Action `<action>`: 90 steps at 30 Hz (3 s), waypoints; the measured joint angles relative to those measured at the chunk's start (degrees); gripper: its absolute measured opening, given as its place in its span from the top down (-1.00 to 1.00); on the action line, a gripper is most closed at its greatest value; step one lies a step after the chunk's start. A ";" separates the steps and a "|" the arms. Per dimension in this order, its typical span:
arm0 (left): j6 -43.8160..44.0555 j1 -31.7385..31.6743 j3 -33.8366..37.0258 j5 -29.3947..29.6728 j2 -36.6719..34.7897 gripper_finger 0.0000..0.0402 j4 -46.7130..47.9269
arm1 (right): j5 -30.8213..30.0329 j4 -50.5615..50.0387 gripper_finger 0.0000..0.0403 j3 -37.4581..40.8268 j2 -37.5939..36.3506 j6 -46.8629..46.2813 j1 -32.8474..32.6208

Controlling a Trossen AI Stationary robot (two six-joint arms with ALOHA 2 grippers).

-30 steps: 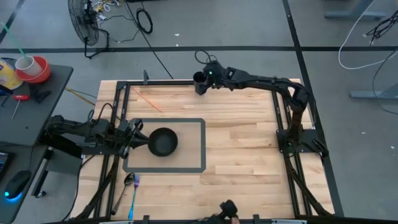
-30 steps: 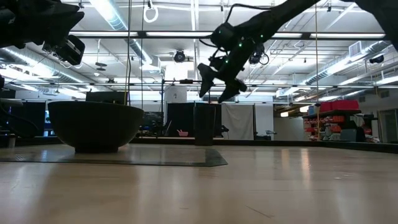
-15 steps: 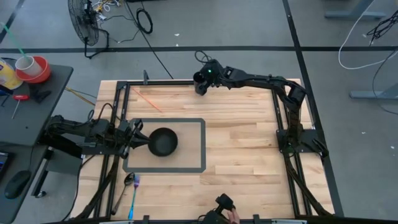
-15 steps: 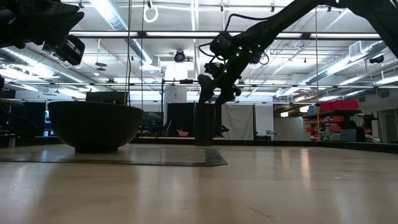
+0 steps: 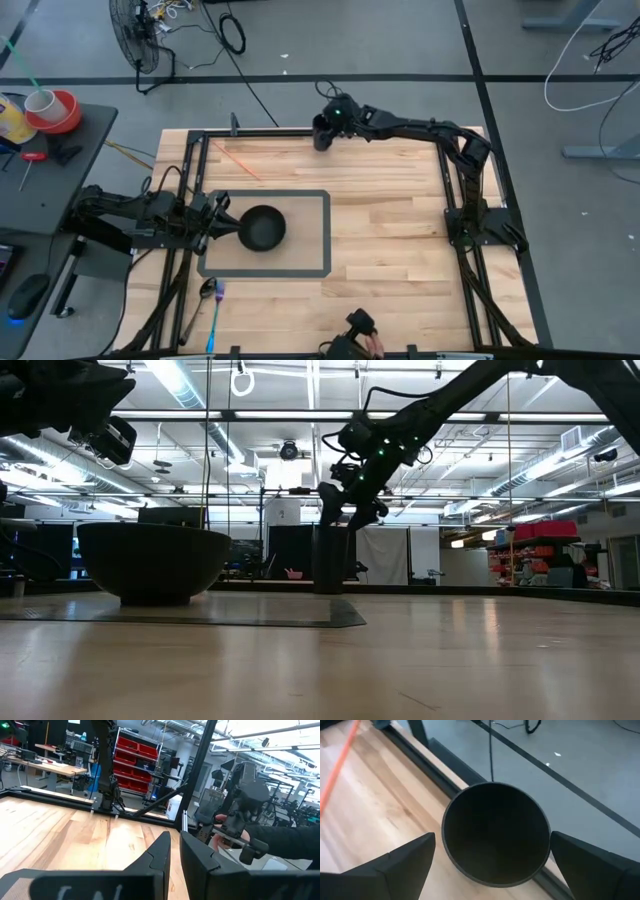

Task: Pick & Place Utensil
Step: Put the black cup on the top right side of the transparent table mat

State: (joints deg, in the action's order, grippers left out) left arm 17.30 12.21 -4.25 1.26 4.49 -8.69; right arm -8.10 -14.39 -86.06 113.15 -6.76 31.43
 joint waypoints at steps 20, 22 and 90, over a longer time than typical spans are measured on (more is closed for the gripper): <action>-0.01 -0.01 0.00 0.00 0.00 0.77 -0.02 | -6.36 -9.37 -0.98 0.39 -2.13 9.16 -1.15; 0.00 0.00 0.00 -0.01 0.00 0.77 -0.01 | -4.16 -8.81 -0.98 0.44 -2.10 8.87 -1.54; 0.00 0.00 0.00 -0.01 -0.01 0.77 -0.02 | -6.72 1.28 -0.58 0.35 -5.29 8.50 -19.54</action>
State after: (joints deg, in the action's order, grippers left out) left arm 17.30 12.22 -4.25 1.24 4.48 -8.71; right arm -14.82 -13.11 -85.71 107.86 1.74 11.90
